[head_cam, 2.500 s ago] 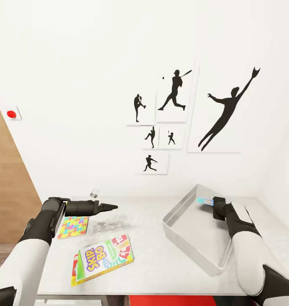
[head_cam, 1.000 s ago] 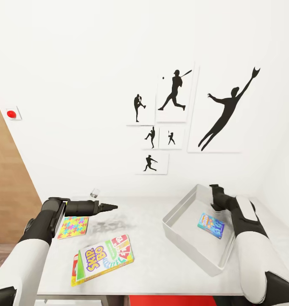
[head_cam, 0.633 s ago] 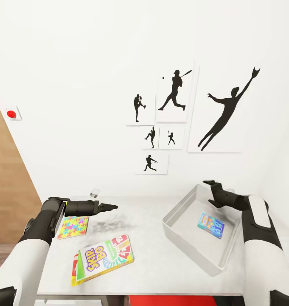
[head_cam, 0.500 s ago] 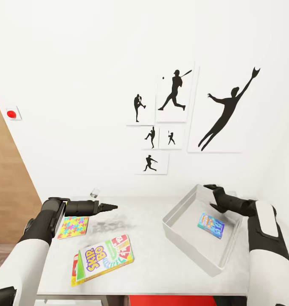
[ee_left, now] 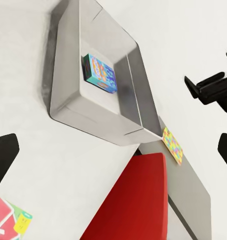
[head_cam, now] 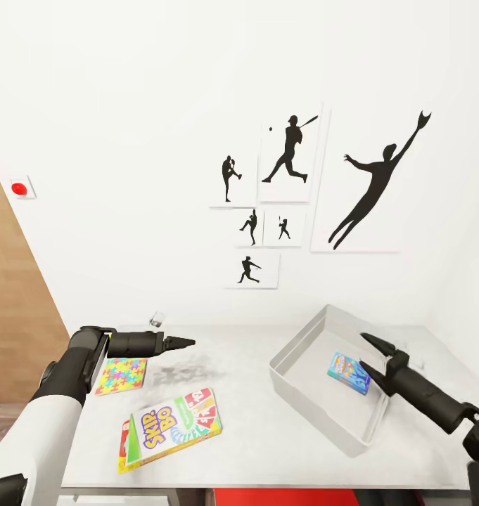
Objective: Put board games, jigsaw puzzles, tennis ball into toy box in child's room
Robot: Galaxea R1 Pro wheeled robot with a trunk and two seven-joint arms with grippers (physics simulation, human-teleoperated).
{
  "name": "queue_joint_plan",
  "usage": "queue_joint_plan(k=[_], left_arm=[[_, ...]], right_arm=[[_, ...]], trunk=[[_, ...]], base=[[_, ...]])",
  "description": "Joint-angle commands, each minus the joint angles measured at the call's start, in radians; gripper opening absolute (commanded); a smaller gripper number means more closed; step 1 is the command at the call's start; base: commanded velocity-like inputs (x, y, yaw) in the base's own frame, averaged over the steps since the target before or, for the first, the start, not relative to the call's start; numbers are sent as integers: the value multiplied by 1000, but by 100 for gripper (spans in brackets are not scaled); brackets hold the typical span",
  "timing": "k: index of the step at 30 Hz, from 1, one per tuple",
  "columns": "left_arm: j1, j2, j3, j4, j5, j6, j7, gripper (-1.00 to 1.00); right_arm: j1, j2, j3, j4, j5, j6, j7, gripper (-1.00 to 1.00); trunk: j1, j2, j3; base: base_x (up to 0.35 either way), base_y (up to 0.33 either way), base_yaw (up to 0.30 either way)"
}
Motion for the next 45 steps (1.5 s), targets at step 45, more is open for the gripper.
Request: queue_joint_plan(k=[45], left_arm=[[-2, 1, 40, -1, -11, 9, -7, 100]], right_arm=[[101, 0, -21, -21, 129, 5, 183, 100]], trunk=[[1, -2, -2]], base=[[0, 0, 0]])
